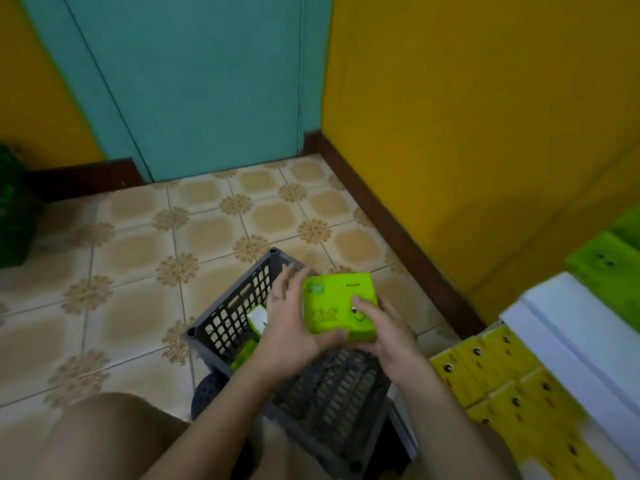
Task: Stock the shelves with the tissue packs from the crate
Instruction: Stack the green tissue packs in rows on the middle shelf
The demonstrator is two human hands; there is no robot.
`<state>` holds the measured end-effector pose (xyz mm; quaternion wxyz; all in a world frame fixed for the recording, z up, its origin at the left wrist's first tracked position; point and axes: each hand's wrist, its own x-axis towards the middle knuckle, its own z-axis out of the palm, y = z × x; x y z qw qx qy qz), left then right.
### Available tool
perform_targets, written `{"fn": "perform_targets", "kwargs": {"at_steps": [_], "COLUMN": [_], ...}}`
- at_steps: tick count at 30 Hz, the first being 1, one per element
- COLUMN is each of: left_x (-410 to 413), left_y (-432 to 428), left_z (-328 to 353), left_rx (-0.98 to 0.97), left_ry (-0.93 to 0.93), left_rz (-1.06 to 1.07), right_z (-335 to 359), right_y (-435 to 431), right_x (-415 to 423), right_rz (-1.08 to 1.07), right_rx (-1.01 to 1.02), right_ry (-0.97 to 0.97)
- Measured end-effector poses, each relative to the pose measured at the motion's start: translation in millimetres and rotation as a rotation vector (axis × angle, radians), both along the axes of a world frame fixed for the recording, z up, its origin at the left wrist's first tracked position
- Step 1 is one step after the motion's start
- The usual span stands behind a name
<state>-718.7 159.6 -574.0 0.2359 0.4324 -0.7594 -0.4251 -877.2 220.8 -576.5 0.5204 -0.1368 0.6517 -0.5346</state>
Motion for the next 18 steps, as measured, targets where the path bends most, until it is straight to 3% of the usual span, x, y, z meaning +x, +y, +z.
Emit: {"fn": "perform_targets", "kwargs": {"at_steps": [2,5,11,13,18], "left_x": [4,1,3,2,-16], "left_y": [18,44,81,92,129], "left_z": [16,33,59,74,108], "left_rx": [0.225,0.528,0.477,0.455,0.412], "left_ry": [0.179,0.405,0.541,0.586,0.639], "left_rz": [0.166,0.205,0.164,0.129,-0.034], "right_z": [15,30,65,77,110], "right_y": [20,47,95,111,158], "right_x": [4,13,20,17,7], "right_rz": [-0.058,-0.071,-0.057,-0.072,-0.069], "right_rx": [-0.078,-0.171,-0.281,-0.296,-0.283], "right_ry": [-0.048,-0.087,0.027,0.178,0.814]}}
